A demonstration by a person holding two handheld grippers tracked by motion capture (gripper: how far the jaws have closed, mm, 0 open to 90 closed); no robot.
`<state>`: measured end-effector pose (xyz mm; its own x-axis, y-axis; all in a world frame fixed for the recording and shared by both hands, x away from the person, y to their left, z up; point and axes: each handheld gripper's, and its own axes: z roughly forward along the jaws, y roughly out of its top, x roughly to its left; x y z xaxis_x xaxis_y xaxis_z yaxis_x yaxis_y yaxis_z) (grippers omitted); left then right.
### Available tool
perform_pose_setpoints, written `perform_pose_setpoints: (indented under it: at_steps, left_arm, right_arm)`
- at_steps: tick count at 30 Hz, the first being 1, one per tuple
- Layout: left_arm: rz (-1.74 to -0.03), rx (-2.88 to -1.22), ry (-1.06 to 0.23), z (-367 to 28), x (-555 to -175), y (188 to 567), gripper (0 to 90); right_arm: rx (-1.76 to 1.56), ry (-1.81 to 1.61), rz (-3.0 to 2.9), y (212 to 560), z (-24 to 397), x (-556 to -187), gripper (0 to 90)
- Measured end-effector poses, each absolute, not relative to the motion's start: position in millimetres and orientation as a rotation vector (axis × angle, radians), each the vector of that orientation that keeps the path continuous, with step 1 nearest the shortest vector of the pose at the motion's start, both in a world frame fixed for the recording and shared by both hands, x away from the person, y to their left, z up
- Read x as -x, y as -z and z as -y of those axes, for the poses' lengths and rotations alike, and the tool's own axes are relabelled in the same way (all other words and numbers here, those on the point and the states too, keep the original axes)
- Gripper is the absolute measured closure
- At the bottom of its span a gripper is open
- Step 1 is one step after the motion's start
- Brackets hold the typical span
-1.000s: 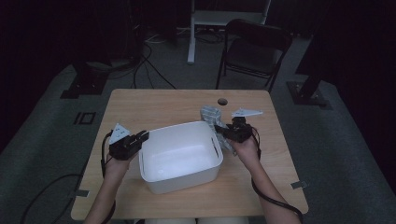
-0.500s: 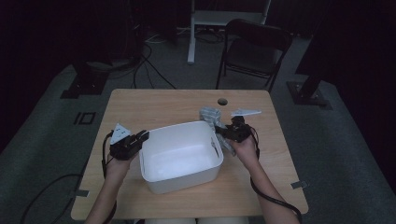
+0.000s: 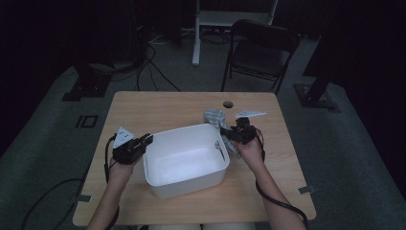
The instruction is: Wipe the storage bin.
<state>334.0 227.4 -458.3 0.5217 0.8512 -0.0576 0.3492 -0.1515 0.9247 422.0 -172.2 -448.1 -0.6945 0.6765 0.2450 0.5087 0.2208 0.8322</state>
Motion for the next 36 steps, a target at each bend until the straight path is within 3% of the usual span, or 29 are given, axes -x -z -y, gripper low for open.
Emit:
perform_pose_setpoints:
  at_steps: [10,20,36]
  left_arm:
    - [-1.029,-1.727,-0.619,-225.8,-333.9,458.3,79.8]
    - [-1.014,-1.729,-0.603,-227.8,-334.7,458.6,79.5]
    - [-1.019,-1.722,-0.597,-228.2,-334.5,459.0,79.3]
  right_arm:
    - [-1.172,-1.459,-2.358,465.9,169.1,-428.7,78.6]
    - [-1.164,-1.518,-2.289,458.2,182.5,-421.2,78.0]
    - [-1.1,-1.498,-2.198,443.7,240.3,-365.3,77.3]
